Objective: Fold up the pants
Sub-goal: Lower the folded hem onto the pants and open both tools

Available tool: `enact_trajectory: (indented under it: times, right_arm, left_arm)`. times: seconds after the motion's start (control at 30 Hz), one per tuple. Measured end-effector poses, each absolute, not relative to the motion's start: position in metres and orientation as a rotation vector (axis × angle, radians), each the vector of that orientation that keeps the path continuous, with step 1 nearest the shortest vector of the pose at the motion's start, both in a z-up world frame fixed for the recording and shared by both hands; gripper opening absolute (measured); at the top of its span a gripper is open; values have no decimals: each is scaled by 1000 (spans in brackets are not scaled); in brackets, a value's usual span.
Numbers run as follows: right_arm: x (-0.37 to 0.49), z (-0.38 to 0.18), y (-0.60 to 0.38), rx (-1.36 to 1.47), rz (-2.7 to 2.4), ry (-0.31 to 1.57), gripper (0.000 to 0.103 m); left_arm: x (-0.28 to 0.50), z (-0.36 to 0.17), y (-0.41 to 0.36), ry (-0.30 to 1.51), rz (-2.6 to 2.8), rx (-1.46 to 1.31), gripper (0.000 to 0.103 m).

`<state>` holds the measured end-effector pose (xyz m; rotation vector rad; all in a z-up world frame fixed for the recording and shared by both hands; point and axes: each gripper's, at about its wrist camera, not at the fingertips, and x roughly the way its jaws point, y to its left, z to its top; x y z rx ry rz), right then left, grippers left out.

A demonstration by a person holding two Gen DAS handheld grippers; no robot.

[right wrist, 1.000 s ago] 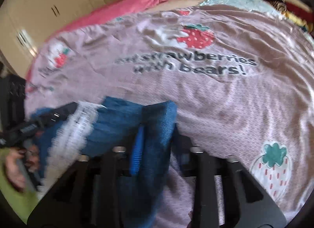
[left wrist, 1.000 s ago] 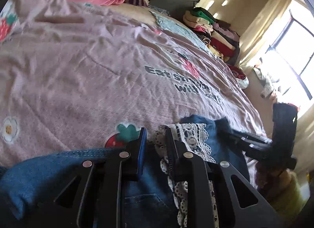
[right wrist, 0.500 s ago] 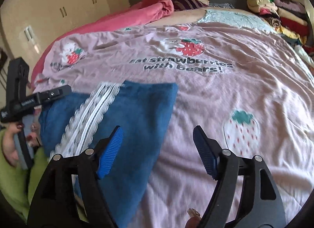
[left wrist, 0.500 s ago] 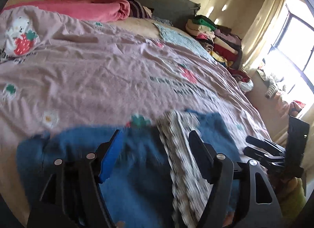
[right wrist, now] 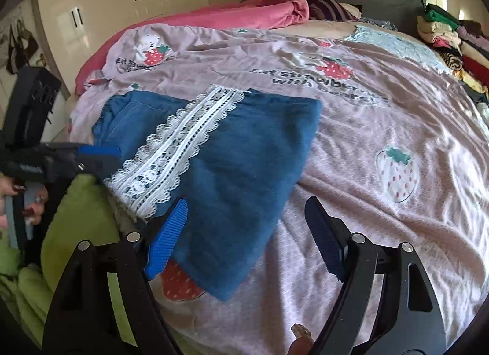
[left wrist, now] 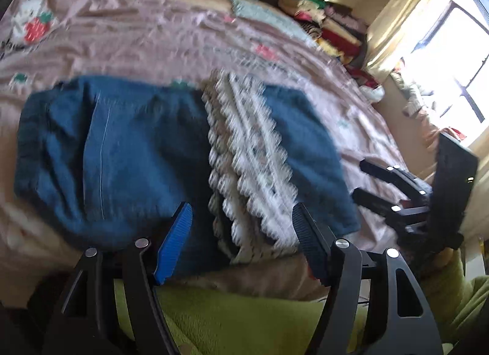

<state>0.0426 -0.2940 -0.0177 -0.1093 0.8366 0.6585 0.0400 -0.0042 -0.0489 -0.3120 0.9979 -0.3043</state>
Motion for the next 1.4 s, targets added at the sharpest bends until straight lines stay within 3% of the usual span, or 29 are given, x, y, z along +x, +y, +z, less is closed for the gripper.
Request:
enact_trajectory:
  times: [0.17,0.2,0.27,0.33,0.6,0.87,1.23,1.4]
  right_arm:
    - [39,-24,-293,-102,672,848,72]
    - [39,-25,-293,-98,675,850,72]
    - [38,-25,-294,-94,673,851,72]
    - [35,-22,-295,-85,683,842,72]
    - [23,-19,-266,-153,748,820,72]
    - [27,-56,-261,-269,671,951,58]
    - [26,-44,-270,-188,663,953,59]
    - [26,-35,-273,-181,653,936,66]
  left_arm:
    - [48,-66,-14,1048,-335,-392,64]
    - [49,-69,-19,1051,-342,-393,44]
    - [48,-69,-32,1041,-373,-369,25]
    - [43,-62,-34,1015,-391,-343,22]
    - [37,-78,-10,1066,-367,-379,27]
    - [35,-77,-16,1056,-374,-325,33]
    - [38,-73,-15,1037,-359,-299,38]
    - [35,-65,-13,1017,-351,-288,38]
